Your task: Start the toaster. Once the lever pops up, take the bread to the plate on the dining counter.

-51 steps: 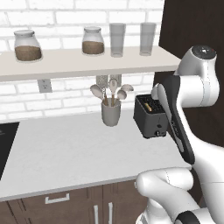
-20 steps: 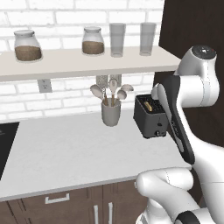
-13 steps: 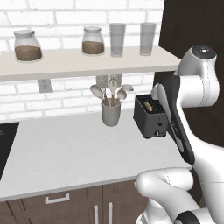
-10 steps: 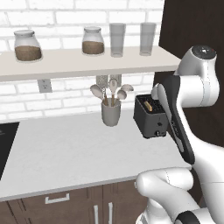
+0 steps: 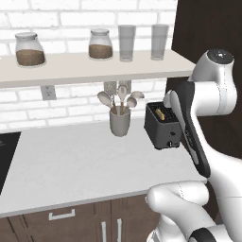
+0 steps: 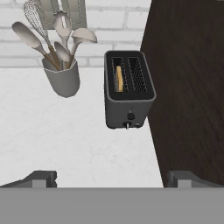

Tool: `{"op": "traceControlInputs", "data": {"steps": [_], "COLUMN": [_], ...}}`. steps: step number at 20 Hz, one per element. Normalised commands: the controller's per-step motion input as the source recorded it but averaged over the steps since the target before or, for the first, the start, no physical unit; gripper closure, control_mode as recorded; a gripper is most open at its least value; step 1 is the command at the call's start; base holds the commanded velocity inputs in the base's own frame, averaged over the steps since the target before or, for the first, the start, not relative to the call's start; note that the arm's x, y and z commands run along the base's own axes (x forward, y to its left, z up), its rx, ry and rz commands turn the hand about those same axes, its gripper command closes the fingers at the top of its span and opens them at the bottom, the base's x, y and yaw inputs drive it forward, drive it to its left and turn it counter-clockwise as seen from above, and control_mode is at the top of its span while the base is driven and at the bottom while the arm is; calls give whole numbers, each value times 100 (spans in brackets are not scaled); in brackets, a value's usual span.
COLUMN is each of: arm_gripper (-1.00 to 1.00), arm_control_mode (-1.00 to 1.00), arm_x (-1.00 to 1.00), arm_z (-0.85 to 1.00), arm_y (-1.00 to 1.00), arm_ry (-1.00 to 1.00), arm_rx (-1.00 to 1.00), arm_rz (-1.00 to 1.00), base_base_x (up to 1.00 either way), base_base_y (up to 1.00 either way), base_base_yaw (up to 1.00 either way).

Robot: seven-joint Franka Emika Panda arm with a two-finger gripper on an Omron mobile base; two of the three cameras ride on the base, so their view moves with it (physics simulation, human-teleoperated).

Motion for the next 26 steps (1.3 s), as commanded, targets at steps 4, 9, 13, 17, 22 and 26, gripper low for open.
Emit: {"op": "traceControlInputs", "data": {"steps": [4,9,13,17,22,26], "arm_gripper": [-100,-100,-100,-100,-100,-100], "arm_control_mode": [-100,-100,-100,-100,-100,-100], "arm_x": [0,0,0,0,0,0], "arm_z": [0,0,0,0,0,0], "arm_y": [0,0,0,0,0,0], "arm_ry": [0,0,0,0,0,0], "arm_rx": [0,0,0,0,0,0], "arm_rz": [0,0,0,0,0,0], "base_base_x": [0,0,0,0,0,0], "base_base_y": [0,0,0,0,0,0], "base_base_yaw": [0,0,0,0,0,0]}}
